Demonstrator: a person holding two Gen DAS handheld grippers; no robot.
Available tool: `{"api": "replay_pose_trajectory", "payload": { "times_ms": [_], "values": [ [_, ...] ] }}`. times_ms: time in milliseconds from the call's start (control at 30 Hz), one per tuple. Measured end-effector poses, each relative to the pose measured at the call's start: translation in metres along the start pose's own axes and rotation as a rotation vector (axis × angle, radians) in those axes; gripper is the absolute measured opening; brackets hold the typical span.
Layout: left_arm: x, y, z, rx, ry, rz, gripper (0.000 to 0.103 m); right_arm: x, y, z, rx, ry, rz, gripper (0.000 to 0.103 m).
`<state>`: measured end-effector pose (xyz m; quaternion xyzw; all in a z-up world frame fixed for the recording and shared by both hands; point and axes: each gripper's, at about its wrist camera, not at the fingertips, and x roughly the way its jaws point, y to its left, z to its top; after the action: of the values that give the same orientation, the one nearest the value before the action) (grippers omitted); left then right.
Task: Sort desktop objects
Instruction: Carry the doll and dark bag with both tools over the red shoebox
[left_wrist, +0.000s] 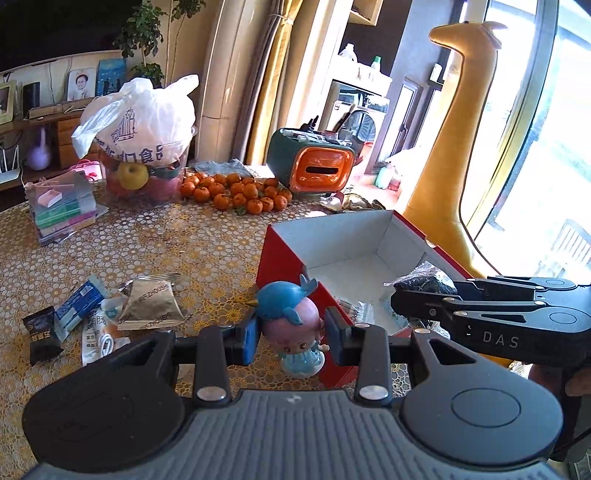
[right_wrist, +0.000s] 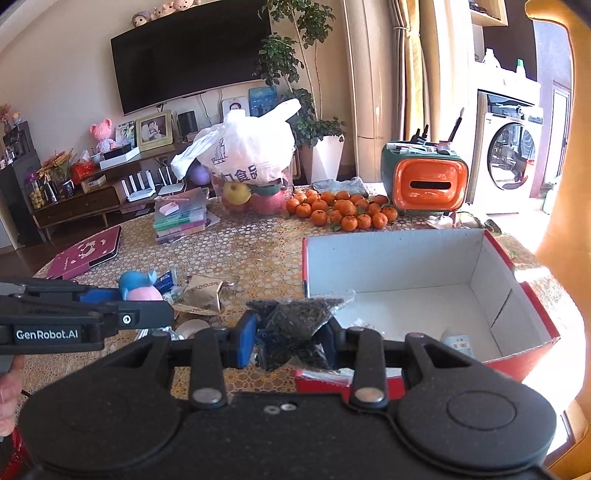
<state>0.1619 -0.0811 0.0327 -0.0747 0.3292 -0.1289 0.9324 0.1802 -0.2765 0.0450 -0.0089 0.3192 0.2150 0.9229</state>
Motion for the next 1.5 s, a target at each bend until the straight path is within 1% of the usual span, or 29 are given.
{"api": "replay_pose_trajectory", "payload": {
  "times_ms": [300,667,867,1167,1367,1500],
  "values": [
    [0.023,-0.027,0.012,0.048,0.016,-0.038,0.036,-0.004,-0.029,-0.002,0.014,-0.004,-0.035,0.036],
    [0.059,-0.049,0.026,0.095,0.048,-0.062,0.036,0.003,-0.066,-0.002,0.035,0.017,-0.075,0.036],
    [0.084,-0.054,0.035,0.102,0.078,-0.063,0.036,0.016,-0.089,-0.003,0.055,0.042,-0.094,0.036],
    [0.122,-0.062,0.057,0.126,0.122,-0.073,0.036,0.035,-0.118,0.0,0.054,0.07,-0.127,0.036],
    [0.151,-0.068,0.066,0.169,0.162,-0.056,0.036,0.052,-0.136,0.001,0.084,0.1,-0.11,0.036],
    [0.171,-0.067,0.069,0.171,0.194,-0.053,0.036,0.065,-0.146,0.001,0.091,0.131,-0.104,0.036]
  ]
}}
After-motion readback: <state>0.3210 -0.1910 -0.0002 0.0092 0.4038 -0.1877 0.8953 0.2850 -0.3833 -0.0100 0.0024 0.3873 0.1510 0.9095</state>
